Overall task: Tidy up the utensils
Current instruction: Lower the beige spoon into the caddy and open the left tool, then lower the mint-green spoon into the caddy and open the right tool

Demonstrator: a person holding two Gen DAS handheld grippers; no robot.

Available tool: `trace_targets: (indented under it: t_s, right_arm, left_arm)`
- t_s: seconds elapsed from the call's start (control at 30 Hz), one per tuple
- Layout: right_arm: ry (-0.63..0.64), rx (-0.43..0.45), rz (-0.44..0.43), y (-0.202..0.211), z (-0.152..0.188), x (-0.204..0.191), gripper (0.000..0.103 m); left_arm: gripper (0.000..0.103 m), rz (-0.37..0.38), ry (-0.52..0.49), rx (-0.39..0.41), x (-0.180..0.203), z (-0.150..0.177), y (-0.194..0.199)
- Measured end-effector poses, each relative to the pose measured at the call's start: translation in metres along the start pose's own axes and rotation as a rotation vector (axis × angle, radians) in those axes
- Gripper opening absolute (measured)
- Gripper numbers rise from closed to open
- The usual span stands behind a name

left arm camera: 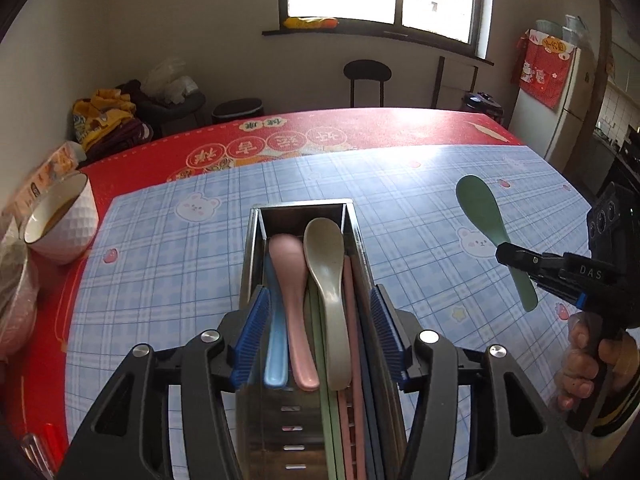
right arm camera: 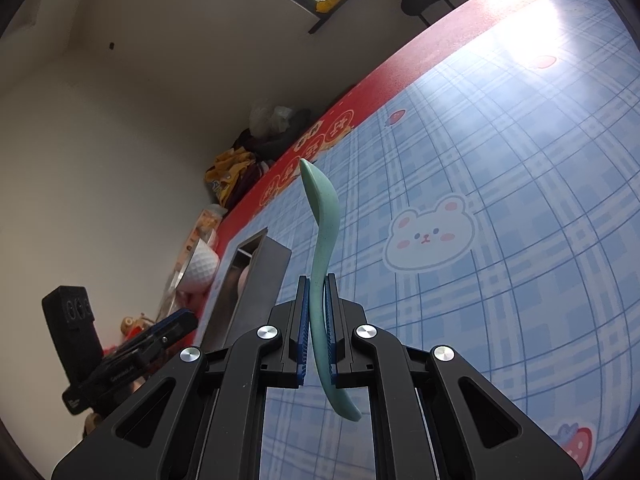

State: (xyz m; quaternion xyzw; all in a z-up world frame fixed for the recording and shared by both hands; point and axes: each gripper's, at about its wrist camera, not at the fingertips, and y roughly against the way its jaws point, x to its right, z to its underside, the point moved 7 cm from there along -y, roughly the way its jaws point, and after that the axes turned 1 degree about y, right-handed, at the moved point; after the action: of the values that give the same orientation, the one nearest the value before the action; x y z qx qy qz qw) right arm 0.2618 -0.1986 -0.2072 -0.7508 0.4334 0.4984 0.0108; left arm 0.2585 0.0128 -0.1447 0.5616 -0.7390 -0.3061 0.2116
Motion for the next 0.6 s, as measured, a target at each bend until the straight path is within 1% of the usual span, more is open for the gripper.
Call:
trace_targets:
  t_s: [0.07,0.17,0.23,0.3,0.43,0.5,0.6]
  right_arm:
    - [-0.007,0.004,0.003,-0.001,0.000,0.002,0.007]
    - [-0.019,0.019,0.010,0.001,-0.001,0.006,0.007]
    - [-0.021,0.023,0.021,0.002,-0.001,0.008,0.007]
    - [-0.016,0.028,0.032,0.002,0.000,0.008,0.007]
    - [0.000,0.038,0.052,0.005,0.000,0.006,0.007]
    - [0.010,0.044,0.068,0.005,0.000,0.005,0.007]
    - [0.023,0.047,0.120,0.006,0.002,0.003,0.007]
  left_arm:
    - [0.059,-0.030,-0.043,0.041,0.000,0.008,0.009]
    - [0.071,-0.063,-0.061,0.083,-0.005,0.020,0.021]
    - [0.085,-0.081,-0.063,0.113,-0.010,0.026,0.029]
    - [0.090,-0.092,-0.053,0.147,-0.016,0.031,0.037]
    - [0.096,-0.084,0.004,0.192,-0.033,0.038,0.044]
    - [0.096,-0.089,0.040,0.207,-0.043,0.043,0.046]
    - [0.096,-0.090,0.082,0.231,-0.055,0.047,0.047]
